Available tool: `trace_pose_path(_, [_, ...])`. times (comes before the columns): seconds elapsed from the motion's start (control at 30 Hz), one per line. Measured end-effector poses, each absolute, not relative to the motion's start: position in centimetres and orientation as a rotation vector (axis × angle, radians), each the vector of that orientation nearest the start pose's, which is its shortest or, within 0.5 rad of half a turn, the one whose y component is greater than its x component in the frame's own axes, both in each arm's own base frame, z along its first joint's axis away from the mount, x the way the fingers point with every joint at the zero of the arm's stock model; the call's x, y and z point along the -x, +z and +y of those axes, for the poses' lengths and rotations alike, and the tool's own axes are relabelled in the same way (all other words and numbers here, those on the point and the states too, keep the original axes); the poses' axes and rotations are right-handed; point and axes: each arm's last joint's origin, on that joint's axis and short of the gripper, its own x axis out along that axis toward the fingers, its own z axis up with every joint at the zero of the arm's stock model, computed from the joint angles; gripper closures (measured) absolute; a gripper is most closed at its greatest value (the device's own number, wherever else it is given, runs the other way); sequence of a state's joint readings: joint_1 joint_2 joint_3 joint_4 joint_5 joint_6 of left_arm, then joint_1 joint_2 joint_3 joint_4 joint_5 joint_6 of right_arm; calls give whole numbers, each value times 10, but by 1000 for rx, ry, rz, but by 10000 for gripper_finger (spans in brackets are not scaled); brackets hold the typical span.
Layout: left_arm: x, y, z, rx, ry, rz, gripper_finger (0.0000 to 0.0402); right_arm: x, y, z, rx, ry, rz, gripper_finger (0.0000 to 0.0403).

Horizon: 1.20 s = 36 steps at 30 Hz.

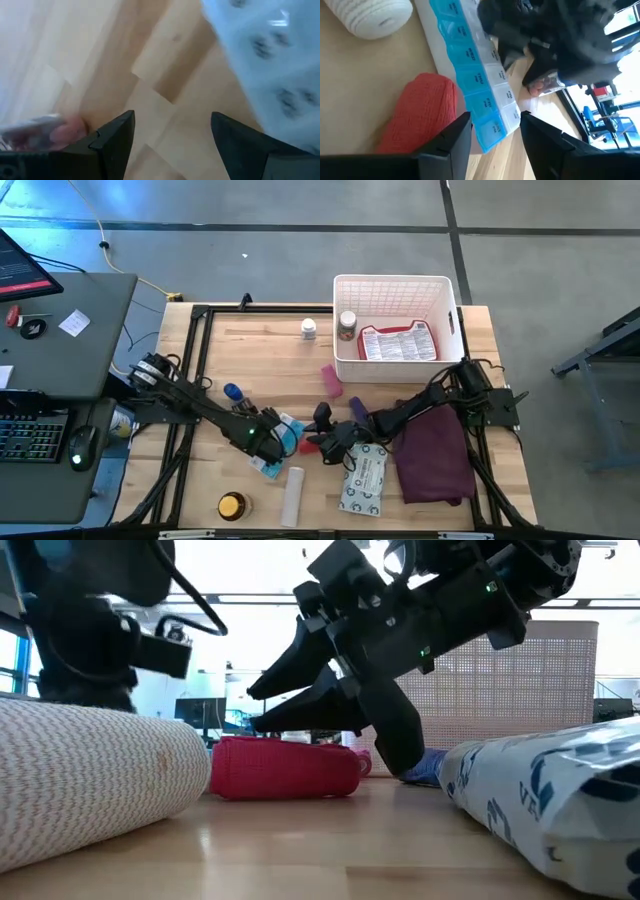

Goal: Pick & place medical supplies in basket/bin
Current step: Put the white medicine organizer into the white container

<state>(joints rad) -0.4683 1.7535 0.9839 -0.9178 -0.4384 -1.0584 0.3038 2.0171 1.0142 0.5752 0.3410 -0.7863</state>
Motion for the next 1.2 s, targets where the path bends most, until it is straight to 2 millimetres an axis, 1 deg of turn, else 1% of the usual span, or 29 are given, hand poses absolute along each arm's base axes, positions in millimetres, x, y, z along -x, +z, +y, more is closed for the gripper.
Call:
trace_pose_path(0.1, [-252,140,-101,107,779,1255,106,-387,128,111,911,126,404,244])
trace_pose_path(0.3, [-268,140,-73,109,855,1163,106,-387,128,110,919,88,421,245])
trace_pose_path(0.4, [-272,140,-64,121,839,1204,106,-387,127,109,901,63,433,245])
trace_pose_path(0.5, [-270,145,-63,106,838,1253,106,-386,127,110,851,7,451,245])
trace_pose_path(0.57, [-268,157,-68,90,831,1275,106,-384,127,111,850,-43,468,247])
trace_pose_path(0.7, [-265,181,-84,73,800,1259,106,-382,128,117,889,-100,473,249])
trace_pose_path(0.77, [-266,194,-97,87,734,1209,106,-382,129,120,887,-104,459,248])
trace_pose_path(0.83, [-264,200,-112,87,661,1180,106,-381,130,123,881,-86,446,248])
trace_pose_path(0.93, [-261,201,-136,98,538,1147,106,-381,130,126,840,-43,426,249])
trace_pose_path(1.03, [-254,199,-155,113,450,1129,106,-381,130,130,783,34,399,255])
trace_pose_path(1.1, [-248,194,-162,123,438,1121,106,-381,130,131,779,55,392,260])
trace_pose_path(1.2, [-244,187,-164,143,465,1088,106,-381,132,132,769,57,368,266])
